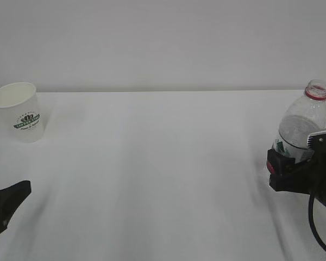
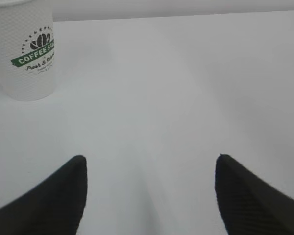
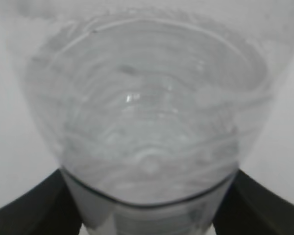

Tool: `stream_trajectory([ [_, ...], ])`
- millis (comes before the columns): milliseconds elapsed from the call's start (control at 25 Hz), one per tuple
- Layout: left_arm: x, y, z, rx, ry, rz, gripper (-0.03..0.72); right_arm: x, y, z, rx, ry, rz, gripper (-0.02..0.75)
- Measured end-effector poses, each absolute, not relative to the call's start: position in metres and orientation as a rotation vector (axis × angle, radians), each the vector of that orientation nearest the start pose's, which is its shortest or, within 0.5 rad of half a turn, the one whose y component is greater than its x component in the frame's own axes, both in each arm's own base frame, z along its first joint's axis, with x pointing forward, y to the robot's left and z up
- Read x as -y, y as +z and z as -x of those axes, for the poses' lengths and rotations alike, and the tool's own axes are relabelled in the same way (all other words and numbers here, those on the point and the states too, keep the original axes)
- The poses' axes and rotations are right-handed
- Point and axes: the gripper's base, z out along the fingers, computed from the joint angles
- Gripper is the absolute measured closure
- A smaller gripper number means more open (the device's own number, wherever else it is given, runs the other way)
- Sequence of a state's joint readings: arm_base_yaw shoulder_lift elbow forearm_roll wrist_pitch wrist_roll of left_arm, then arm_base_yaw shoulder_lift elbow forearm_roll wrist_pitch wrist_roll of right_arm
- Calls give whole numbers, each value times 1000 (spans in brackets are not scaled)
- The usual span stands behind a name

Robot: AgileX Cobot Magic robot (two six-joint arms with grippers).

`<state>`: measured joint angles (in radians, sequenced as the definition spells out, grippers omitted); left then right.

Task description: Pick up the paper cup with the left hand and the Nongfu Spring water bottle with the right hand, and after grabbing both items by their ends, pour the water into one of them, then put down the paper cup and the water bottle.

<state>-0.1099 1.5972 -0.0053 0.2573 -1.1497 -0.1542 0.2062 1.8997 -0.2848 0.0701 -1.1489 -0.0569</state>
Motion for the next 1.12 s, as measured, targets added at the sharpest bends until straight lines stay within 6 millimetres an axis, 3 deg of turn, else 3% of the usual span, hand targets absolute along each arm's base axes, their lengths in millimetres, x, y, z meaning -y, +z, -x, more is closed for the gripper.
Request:
stream_trajectory([
  [400,39,124,-164,-1930,-331,-217,106,-45,95,-241,-1941,58,193,235],
  [640,39,124,-164,-1930,-331,-217,108,-46,101,-230,-1956,74,237,238],
  [1120,39,124,-164,-1930,-331,-217,109,-45,134,-222,-1834,83,233,238],
])
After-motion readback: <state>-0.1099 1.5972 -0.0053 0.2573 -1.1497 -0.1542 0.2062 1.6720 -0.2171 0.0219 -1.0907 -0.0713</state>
